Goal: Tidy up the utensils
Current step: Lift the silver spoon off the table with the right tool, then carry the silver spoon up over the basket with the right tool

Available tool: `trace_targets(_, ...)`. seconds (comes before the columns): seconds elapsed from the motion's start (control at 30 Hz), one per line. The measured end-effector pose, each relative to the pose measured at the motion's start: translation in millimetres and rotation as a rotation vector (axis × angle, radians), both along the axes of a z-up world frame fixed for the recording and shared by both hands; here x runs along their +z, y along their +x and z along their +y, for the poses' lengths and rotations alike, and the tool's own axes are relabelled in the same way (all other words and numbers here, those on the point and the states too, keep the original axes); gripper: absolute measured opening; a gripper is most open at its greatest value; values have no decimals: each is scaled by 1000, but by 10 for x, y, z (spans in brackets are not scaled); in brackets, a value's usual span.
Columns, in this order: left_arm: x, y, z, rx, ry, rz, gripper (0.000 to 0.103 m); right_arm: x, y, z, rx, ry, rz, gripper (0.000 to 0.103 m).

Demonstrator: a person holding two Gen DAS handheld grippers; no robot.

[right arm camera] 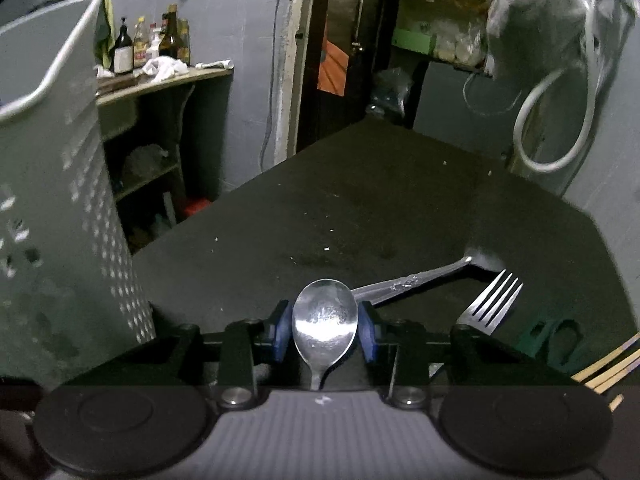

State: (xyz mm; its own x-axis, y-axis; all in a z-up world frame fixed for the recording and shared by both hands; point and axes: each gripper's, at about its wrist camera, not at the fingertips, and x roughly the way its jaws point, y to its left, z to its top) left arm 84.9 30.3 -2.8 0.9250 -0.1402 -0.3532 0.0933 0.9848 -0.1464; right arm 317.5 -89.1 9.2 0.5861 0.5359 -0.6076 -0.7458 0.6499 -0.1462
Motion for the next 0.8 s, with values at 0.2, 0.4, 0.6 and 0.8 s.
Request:
trace_targets(0.2, 2, -7, -9, 2, 0, -1, 78, -75, -345, 59, -4, -143, -193, 39)
trace_targets(0.4, 2, -8, -10, 2, -1, -1, 78, -116, -549, 5, -4, -148, -241, 39)
trace_targets(0.6, 3, -8, -6, 2, -1, -2, 78, 27, -653, -194, -52, -19, -268, 39)
trace_targets(0.8, 2, -10, -4, 2, -1, -2, 78, 219, -820, -499, -109, 174, -308, 39)
